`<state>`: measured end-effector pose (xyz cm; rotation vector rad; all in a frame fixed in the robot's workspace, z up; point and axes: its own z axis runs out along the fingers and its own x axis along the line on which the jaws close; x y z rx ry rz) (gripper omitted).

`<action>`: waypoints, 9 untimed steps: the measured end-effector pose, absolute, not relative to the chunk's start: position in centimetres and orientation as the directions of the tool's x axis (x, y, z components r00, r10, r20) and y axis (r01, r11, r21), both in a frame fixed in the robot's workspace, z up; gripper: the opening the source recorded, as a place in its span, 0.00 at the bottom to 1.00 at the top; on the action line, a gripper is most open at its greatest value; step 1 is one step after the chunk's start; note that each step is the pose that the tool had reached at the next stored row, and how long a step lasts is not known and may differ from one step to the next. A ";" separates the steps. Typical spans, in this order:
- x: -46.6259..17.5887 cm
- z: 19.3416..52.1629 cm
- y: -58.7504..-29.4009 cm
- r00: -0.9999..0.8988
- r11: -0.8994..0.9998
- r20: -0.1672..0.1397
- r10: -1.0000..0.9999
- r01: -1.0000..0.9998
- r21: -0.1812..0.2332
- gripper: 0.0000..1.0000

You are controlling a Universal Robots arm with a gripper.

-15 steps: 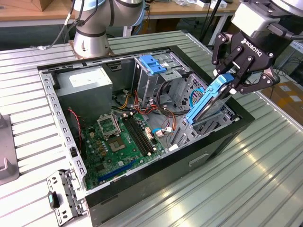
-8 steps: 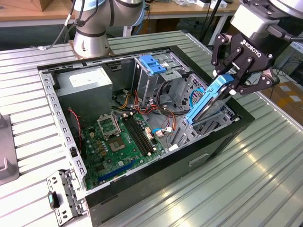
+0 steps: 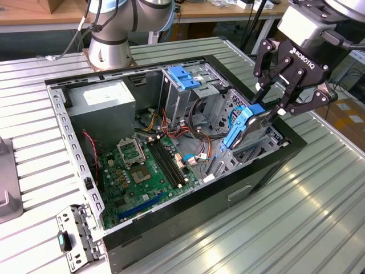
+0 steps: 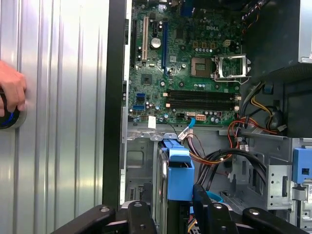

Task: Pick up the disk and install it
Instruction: 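Insert the disk into the insertion slot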

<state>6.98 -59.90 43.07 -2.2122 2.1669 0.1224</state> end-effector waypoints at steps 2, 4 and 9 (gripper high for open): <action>7.0 43.1 -59.9 0.020 -0.022 -0.086 -0.996 -0.999 0.025 0.44; 7.0 43.1 -59.9 0.020 -0.022 -0.086 -0.996 -0.999 0.025 0.44; 7.0 43.4 -59.9 0.019 -0.022 -0.086 -0.996 -0.999 0.025 0.44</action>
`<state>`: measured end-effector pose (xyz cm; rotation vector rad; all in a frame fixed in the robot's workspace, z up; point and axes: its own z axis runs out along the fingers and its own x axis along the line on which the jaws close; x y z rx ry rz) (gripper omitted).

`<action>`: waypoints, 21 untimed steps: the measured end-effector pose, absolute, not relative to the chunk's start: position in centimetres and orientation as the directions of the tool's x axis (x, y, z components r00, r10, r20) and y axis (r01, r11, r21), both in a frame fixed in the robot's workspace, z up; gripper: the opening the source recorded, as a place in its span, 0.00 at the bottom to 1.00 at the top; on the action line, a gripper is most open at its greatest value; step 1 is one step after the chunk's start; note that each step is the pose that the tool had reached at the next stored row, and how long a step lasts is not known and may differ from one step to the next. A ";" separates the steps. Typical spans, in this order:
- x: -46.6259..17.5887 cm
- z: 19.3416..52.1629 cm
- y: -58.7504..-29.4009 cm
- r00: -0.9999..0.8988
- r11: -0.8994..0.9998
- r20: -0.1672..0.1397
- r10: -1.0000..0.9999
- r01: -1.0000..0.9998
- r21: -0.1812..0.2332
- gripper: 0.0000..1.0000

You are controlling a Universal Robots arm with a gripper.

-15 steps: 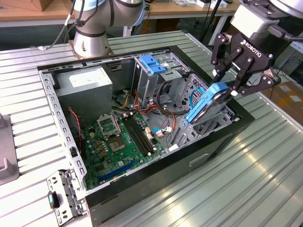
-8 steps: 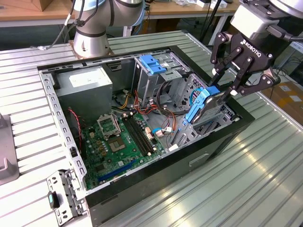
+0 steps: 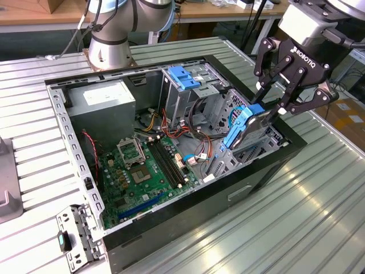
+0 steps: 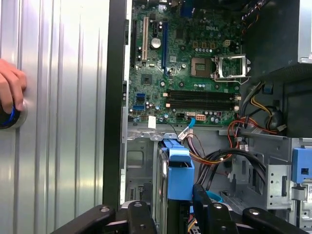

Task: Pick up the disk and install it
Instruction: 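Insert the disk into the insertion slot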

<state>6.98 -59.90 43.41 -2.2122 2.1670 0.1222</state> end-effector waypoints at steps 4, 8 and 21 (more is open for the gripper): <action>7.0 43.8 -59.9 0.019 -0.022 -0.089 -0.996 -0.999 0.025 0.44; 7.0 43.8 -59.9 0.019 -0.022 -0.089 -0.996 -0.999 0.025 0.44; 8.6 42.6 -59.8 0.018 -0.022 -0.089 -0.996 -0.999 0.046 0.10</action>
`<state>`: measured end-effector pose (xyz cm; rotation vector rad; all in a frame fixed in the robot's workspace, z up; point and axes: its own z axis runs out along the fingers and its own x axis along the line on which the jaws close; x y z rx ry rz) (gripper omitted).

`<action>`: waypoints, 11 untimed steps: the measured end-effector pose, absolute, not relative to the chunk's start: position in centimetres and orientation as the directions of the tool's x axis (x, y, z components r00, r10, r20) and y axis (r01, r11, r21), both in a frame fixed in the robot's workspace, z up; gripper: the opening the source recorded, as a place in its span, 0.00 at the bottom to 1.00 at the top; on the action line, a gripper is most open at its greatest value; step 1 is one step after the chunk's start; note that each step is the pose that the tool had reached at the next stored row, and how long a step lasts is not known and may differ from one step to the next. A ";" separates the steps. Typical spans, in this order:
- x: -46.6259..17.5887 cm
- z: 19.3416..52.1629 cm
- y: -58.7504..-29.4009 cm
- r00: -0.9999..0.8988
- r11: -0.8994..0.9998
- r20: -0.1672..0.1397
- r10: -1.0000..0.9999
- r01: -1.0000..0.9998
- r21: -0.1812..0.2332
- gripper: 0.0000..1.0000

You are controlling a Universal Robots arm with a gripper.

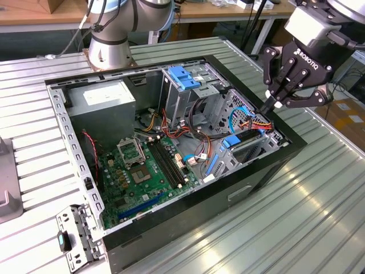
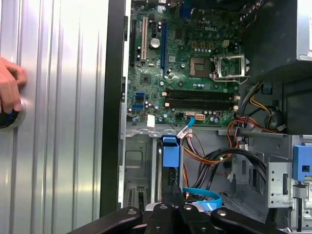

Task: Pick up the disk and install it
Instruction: 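Insert the disk into the insertion slot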

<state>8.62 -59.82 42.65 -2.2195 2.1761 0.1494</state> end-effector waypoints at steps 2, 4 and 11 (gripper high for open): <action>9.5 42.5 -59.8 0.017 -0.022 -0.090 -0.996 -0.998 0.052 0.10; 10.1 42.4 -59.8 0.017 -0.022 -0.090 -0.996 -0.998 0.055 0.10; 12.7 42.0 -59.8 0.015 -0.022 -0.090 -0.996 -0.997 0.071 0.10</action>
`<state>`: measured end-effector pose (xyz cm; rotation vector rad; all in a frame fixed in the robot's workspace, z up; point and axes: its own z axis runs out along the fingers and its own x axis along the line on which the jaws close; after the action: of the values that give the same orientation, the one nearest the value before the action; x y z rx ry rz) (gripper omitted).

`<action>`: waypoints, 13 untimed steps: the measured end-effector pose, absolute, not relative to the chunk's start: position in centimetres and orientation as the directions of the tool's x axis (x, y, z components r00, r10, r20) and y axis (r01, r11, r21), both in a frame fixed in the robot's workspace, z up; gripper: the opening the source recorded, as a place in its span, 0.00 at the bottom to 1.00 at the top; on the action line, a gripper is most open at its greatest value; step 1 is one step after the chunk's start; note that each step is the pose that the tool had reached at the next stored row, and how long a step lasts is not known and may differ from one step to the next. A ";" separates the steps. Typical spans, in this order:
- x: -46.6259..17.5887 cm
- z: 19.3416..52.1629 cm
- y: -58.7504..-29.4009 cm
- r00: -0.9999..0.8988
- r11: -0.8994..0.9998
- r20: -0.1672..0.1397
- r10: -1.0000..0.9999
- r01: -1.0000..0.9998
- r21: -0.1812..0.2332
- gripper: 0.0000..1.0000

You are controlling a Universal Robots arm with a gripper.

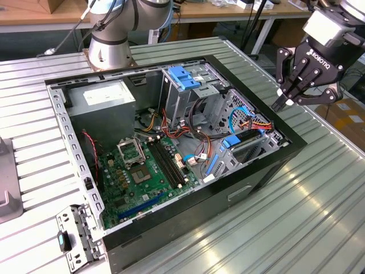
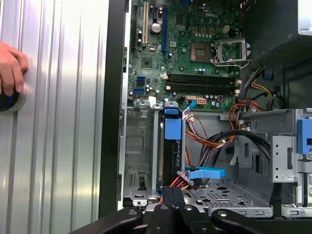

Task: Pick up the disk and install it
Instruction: 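Insert the disk into the insertion slot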

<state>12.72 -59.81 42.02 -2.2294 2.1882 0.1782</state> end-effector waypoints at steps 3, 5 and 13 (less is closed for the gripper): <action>13.2 41.8 -59.8 0.015 -0.022 -0.090 -0.996 -0.997 0.074 0.10; 13.5 41.5 -59.8 0.015 -0.022 -0.090 -0.996 -0.997 0.078 0.10; 15.1 40.8 -59.8 0.014 -0.022 -0.090 -0.996 -0.996 0.087 0.10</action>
<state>15.15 -59.80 40.82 -2.2363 2.1964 0.1975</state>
